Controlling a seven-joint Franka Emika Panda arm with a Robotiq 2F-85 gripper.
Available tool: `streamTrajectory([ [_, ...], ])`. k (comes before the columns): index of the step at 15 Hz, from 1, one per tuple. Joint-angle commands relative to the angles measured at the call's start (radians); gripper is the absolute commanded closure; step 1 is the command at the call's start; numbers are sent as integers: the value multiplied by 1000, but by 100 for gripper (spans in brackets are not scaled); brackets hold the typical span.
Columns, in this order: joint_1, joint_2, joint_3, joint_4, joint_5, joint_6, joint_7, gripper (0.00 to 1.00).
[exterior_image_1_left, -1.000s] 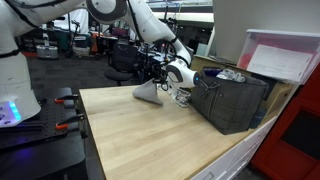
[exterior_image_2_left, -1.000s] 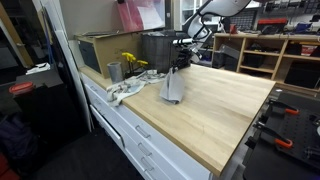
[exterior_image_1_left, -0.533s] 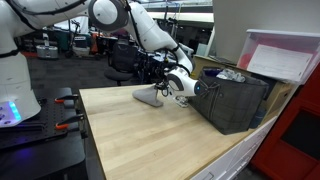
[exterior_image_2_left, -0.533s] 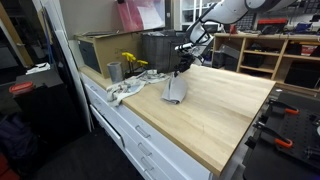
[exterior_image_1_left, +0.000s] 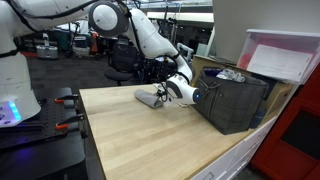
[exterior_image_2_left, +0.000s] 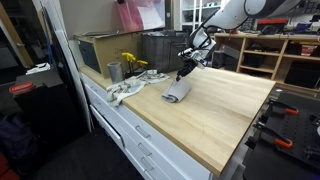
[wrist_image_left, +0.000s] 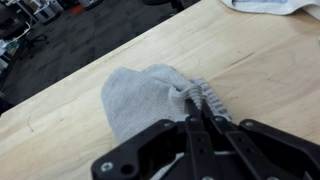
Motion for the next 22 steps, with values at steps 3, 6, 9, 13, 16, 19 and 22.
streamTrajectory([
  [3, 10, -33, -15, -7, -7, 91, 27, 68],
  [6, 26, -87, -44, -32, -44, 168, 9, 46],
  [9, 51, -155, -76, -57, -138, 237, -30, 24],
  [13, 80, -260, -74, -95, -303, 223, -122, 0],
  [16, 115, -340, -63, -158, -432, 211, -192, 0],
  [19, 153, -400, -48, -235, -553, 219, -271, 0],
  [22, 189, -438, -33, -300, -674, 228, -351, 0],
])
